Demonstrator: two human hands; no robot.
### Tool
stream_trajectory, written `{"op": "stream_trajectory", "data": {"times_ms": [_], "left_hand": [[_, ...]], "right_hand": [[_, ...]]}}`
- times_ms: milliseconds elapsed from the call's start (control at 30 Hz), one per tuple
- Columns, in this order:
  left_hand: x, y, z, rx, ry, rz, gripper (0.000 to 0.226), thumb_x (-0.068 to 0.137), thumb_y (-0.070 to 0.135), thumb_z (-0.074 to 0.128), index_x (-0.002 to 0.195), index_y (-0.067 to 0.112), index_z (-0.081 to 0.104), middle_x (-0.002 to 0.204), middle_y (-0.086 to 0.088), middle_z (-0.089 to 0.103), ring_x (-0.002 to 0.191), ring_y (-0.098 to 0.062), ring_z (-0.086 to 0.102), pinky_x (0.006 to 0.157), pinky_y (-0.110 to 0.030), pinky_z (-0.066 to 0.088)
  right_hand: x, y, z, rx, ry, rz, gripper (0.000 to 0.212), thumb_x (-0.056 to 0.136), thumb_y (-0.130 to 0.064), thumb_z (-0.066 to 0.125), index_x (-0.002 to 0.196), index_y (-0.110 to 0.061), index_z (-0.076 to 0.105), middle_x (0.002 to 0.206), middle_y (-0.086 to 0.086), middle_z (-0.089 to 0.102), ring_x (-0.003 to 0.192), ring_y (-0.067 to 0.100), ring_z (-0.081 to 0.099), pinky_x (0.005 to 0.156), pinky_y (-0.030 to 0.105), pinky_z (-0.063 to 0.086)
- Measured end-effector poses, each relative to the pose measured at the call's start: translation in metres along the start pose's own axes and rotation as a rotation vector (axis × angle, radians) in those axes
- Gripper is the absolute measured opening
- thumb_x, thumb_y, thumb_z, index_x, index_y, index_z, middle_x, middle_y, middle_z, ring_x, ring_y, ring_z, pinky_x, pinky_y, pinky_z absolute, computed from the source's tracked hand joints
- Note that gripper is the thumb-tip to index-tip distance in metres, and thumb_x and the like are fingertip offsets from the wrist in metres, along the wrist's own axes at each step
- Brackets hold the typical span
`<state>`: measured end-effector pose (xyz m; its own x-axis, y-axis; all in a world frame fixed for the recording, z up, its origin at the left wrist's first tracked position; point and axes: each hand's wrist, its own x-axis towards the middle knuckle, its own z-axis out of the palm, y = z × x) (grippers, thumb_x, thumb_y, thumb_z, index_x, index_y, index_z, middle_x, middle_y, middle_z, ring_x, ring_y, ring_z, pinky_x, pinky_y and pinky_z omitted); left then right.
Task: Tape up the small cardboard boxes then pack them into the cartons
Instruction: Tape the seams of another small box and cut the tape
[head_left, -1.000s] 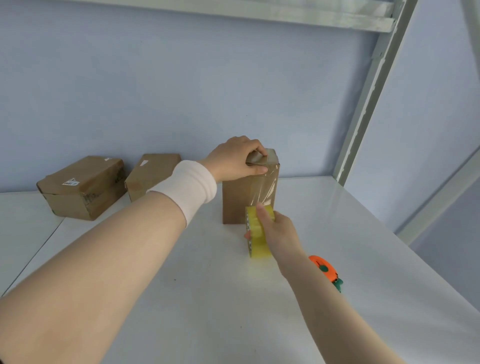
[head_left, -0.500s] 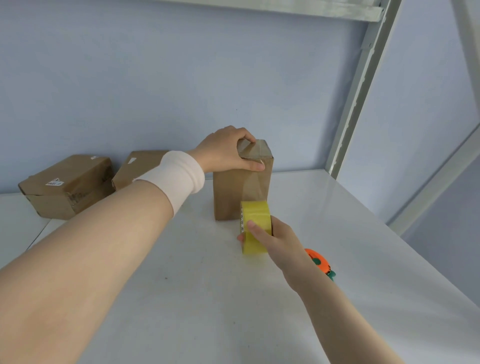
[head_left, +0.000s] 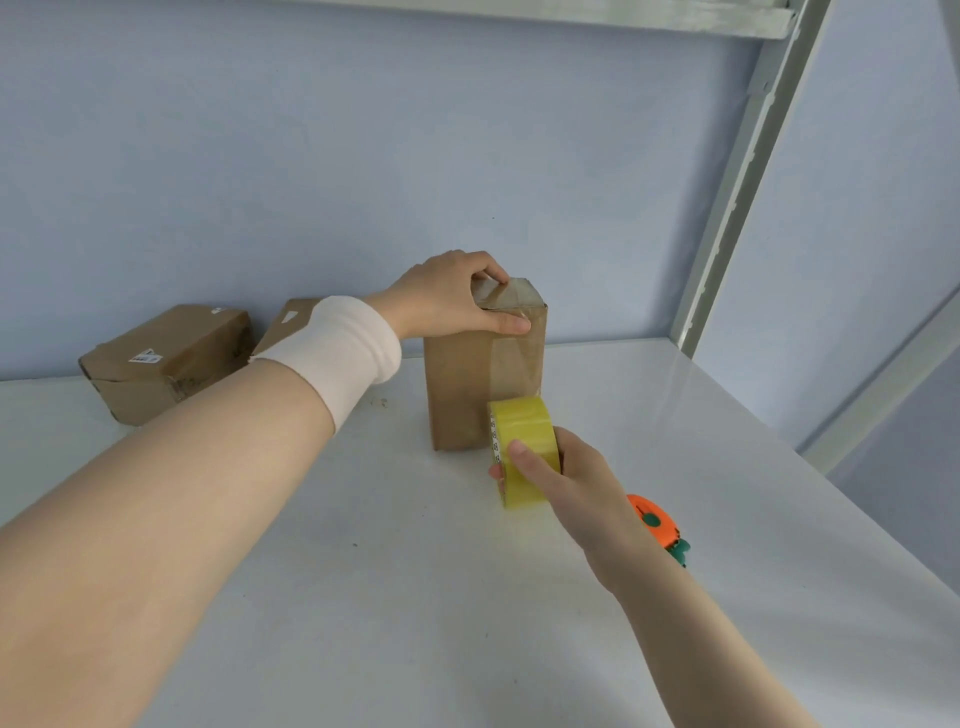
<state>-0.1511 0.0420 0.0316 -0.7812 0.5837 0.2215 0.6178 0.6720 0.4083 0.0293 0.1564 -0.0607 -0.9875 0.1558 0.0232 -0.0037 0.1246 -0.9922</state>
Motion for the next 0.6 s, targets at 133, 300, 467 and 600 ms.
{"op": "stream_trajectory", "data": {"times_ms": [133,300,467,600], "left_hand": [[-0.005,0.0,-0.012,-0.12,-0.194,-0.109,0.063,0.059,0.07,0.065,0.109,0.032,0.06,0.111,0.014,0.057,0.099,-0.002,0.054,0.078,-0.019,0.041],[-0.01,0.001,-0.013,-0.124,-0.239,-0.137,0.058,0.049,0.078,0.057,0.091,0.039,0.066,0.097,0.022,0.06,0.09,0.006,0.055,0.071,-0.016,0.041],[-0.014,-0.002,-0.017,-0.11,-0.262,-0.184,0.053,0.065,0.074,0.058,0.088,0.028,0.072,0.086,0.016,0.069,0.081,0.001,0.063,0.067,-0.017,0.043],[-0.023,-0.011,-0.008,-0.2,-0.291,-0.232,0.039,0.072,0.069,0.059,0.076,0.031,0.068,0.061,0.029,0.065,0.058,0.015,0.06,0.052,-0.006,0.04]], "right_hand": [[-0.02,-0.016,-0.005,0.081,-0.067,-0.068,0.013,0.092,-0.022,0.056,0.102,-0.016,0.061,0.083,-0.007,0.074,0.077,0.008,0.069,0.066,0.016,0.051],[-0.033,-0.035,-0.005,0.178,-0.084,-0.118,0.016,0.094,-0.019,0.051,0.104,-0.015,0.064,0.088,-0.007,0.075,0.082,0.006,0.069,0.066,0.013,0.051],[-0.029,-0.05,-0.002,0.214,-0.072,-0.125,0.022,0.095,-0.022,0.049,0.105,-0.011,0.065,0.089,-0.001,0.075,0.078,0.012,0.071,0.064,0.02,0.053],[-0.029,-0.052,-0.001,0.24,-0.024,-0.172,0.025,0.097,-0.026,0.046,0.101,-0.012,0.066,0.085,0.0,0.075,0.073,0.014,0.071,0.059,0.02,0.053]]}}
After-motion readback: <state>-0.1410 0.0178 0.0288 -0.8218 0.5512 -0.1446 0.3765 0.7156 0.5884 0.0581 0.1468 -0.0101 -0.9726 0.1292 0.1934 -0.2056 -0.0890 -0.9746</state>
